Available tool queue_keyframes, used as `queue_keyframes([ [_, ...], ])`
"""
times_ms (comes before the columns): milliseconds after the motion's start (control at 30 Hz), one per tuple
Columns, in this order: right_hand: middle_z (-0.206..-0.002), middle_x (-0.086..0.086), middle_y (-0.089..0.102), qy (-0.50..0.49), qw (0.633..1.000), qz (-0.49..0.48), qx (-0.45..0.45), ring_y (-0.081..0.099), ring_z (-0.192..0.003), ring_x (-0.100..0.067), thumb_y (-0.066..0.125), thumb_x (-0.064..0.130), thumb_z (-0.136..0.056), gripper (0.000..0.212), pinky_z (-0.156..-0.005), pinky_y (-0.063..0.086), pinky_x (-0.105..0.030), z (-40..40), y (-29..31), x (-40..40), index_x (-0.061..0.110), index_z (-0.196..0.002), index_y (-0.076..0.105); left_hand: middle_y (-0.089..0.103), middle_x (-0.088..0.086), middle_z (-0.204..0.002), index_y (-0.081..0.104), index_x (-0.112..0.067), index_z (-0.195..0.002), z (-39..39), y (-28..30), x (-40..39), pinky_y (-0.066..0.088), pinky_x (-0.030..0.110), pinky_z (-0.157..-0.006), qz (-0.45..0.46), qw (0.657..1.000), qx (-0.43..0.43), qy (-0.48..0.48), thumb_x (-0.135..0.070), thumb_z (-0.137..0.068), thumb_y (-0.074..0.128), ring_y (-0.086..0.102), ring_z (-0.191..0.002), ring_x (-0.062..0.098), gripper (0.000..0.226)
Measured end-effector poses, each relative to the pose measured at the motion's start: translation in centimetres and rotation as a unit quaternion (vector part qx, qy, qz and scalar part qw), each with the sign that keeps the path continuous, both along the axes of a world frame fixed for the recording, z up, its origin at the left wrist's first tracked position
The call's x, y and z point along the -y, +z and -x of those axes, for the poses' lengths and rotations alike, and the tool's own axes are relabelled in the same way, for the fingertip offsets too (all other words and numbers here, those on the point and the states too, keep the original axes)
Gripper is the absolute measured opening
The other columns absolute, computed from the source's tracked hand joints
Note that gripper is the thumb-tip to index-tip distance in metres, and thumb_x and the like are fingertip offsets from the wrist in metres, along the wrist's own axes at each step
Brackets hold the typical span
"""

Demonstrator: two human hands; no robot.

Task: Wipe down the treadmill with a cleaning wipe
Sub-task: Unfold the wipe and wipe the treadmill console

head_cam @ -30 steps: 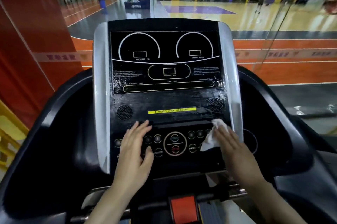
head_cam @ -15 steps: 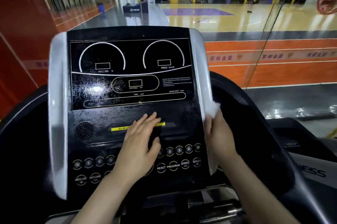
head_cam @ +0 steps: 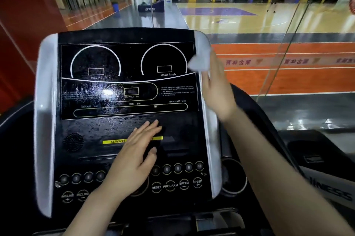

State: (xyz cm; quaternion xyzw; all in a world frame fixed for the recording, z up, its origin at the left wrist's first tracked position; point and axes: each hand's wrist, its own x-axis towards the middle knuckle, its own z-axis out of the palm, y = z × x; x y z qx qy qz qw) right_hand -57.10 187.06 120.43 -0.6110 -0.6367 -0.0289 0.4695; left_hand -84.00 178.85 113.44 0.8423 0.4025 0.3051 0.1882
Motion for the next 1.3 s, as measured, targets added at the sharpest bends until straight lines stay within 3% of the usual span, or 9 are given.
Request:
queue_keyframes([
  [200, -0.158, 0.013, 0.025, 0.048, 0.986, 0.086, -0.133, 0.028, -0.144, -0.004, 0.032, 0.035, -0.103, 0.059, -0.113, 0.029, -0.022, 3.7, -11.3, 15.0, 0.022, -0.156, 0.013, 0.024, -0.031, -0.156, 0.037, -0.038, -0.146, -0.1, -0.4, -0.1, 0.003, 0.015, -0.12, -0.016, 1.0, 0.002, 0.004, -0.032, -0.097, 0.039, 0.012, -0.147, -0.006, 0.049],
  [333, -0.145, 0.025, 0.04, 0.041, 0.967, 0.083, -0.237, 0.035, -0.132, 0.014, 0.032, 0.034, -0.105, 0.047, -0.109, 0.027, -0.009, 1.8, -6.4, 11.0, 0.024, -0.151, 0.036, 0.025, -0.029, -0.156, 0.038, -0.038, -0.146, -0.2, -0.4, -0.1, 0.005, 0.02, -0.121, -0.027, 1.0, -0.005, 0.004, -0.039, -0.095, 0.034, 0.012, -0.148, -0.005, 0.051],
  [467, -0.105, 0.001, 0.064, 0.042, 0.959, 0.104, -0.259, 0.055, -0.104, -0.016, 0.028, 0.029, -0.107, 0.038, -0.09, 0.041, -0.022, -1.3, 0.8, 0.5, 0.01, -0.113, 0.06, 0.024, -0.021, -0.16, 0.04, -0.032, -0.146, -0.2, -0.7, -0.1, 0.004, 0.024, -0.123, -0.048, 0.998, -0.04, 0.001, -0.037, -0.095, 0.035, 0.011, -0.15, 0.0, 0.051],
  [533, -0.097, 0.002, 0.063, 0.048, 0.956, 0.102, -0.27, 0.054, -0.094, -0.015, 0.027, 0.031, -0.107, 0.042, -0.075, 0.042, -0.016, -2.0, 3.6, -3.5, 0.008, -0.112, 0.061, 0.023, -0.02, -0.16, 0.041, -0.03, -0.147, -0.2, -0.8, -0.1, 0.004, 0.025, -0.123, -0.054, 0.997, -0.051, 0.004, -0.036, -0.096, 0.036, 0.011, -0.15, 0.001, 0.052],
  [700, -0.125, 0.004, 0.066, 0.112, 0.914, 0.119, -0.372, 0.058, -0.12, -0.013, 0.036, 0.051, -0.097, 0.051, -0.109, 0.042, -0.04, -1.8, 4.2, -5.0, 0.019, -0.128, 0.062, 0.024, -0.021, -0.16, 0.043, -0.028, -0.146, -0.1, -0.8, -0.4, 0.005, 0.025, -0.123, -0.051, 0.998, -0.046, 0.001, -0.028, -0.097, 0.036, 0.012, -0.15, 0.001, 0.05],
  [800, -0.143, 0.014, 0.052, 0.141, 0.909, 0.123, -0.372, 0.043, -0.135, -0.006, 0.035, 0.062, -0.097, 0.056, -0.114, 0.033, -0.035, -1.0, 0.8, 0.3, 0.033, -0.143, 0.046, 0.025, -0.022, -0.159, 0.043, -0.029, -0.146, -0.1, -0.6, -0.3, 0.005, 0.023, -0.122, -0.044, 0.998, -0.034, -0.002, -0.022, -0.097, 0.037, 0.013, -0.15, 0.0, 0.05],
  [1000, -0.156, 0.009, 0.032, 0.085, 0.928, 0.112, -0.344, 0.029, -0.142, 0.0, 0.03, 0.024, -0.107, 0.048, -0.118, 0.019, -0.022, 1.8, -7.4, 10.0, 0.021, -0.155, 0.025, 0.028, -0.02, -0.158, 0.043, -0.029, -0.145, -0.4, -0.5, -0.1, 0.005, 0.022, -0.123, -0.041, 0.999, -0.024, 0.013, -0.019, -0.096, 0.039, 0.013, -0.149, -0.003, 0.05],
  [1200, -0.122, 0.022, 0.058, 0.035, 0.891, 0.238, -0.384, 0.054, -0.112, 0.003, 0.032, 0.037, -0.105, 0.034, -0.096, 0.039, -0.019, 3.3, -11.3, 16.9, 0.041, -0.136, 0.046, 0.031, -0.015, -0.158, 0.046, -0.026, -0.143, -0.2, -0.9, -0.4, 0.01, 0.034, -0.125, -0.049, 0.999, -0.022, 0.008, -0.013, -0.091, 0.039, 0.015, -0.149, 0.001, 0.054],
  [1300, -0.099, 0.011, 0.066, -0.007, 0.899, 0.297, -0.321, 0.061, -0.089, 0.002, 0.034, 0.035, -0.104, 0.03, -0.077, 0.046, -0.011, 3.8, -12.9, 19.6, 0.022, -0.121, 0.055, 0.032, -0.013, -0.158, 0.047, -0.025, -0.142, 0.1, -1.1, -0.5, 0.011, 0.036, -0.125, -0.043, 0.999, -0.01, -0.001, -0.013, -0.09, 0.038, 0.016, -0.149, 0.001, 0.054],
])
